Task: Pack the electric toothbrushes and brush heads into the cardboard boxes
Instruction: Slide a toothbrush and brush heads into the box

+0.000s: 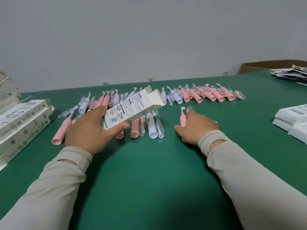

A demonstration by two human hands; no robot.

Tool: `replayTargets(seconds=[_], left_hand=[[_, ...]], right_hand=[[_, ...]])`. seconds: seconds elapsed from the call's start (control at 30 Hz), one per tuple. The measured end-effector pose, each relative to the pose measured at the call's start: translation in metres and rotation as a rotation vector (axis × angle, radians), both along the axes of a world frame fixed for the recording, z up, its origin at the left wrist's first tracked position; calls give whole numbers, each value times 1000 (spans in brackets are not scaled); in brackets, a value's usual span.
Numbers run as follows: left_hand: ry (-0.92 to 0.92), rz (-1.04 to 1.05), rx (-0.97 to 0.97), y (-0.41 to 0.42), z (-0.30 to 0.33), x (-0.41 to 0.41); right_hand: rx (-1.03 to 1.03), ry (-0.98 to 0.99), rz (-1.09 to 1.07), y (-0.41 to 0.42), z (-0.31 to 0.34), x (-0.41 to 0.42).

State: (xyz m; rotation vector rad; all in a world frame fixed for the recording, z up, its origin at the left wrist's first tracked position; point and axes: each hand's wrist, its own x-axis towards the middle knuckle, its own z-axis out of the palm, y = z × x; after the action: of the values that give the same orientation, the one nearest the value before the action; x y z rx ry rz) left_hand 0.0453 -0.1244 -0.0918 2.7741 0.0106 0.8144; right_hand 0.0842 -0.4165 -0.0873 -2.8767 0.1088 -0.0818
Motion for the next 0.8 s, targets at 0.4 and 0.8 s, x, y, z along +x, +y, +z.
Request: replayTargets(seconds=[0.4, 0.8], left_hand=[[20, -119, 10, 2, 6, -3], [13, -131, 4, -1, 6, -5]], right_hand=[[1617, -230, 219, -5, 28, -15], [1595, -301, 301, 3, 26, -21]])
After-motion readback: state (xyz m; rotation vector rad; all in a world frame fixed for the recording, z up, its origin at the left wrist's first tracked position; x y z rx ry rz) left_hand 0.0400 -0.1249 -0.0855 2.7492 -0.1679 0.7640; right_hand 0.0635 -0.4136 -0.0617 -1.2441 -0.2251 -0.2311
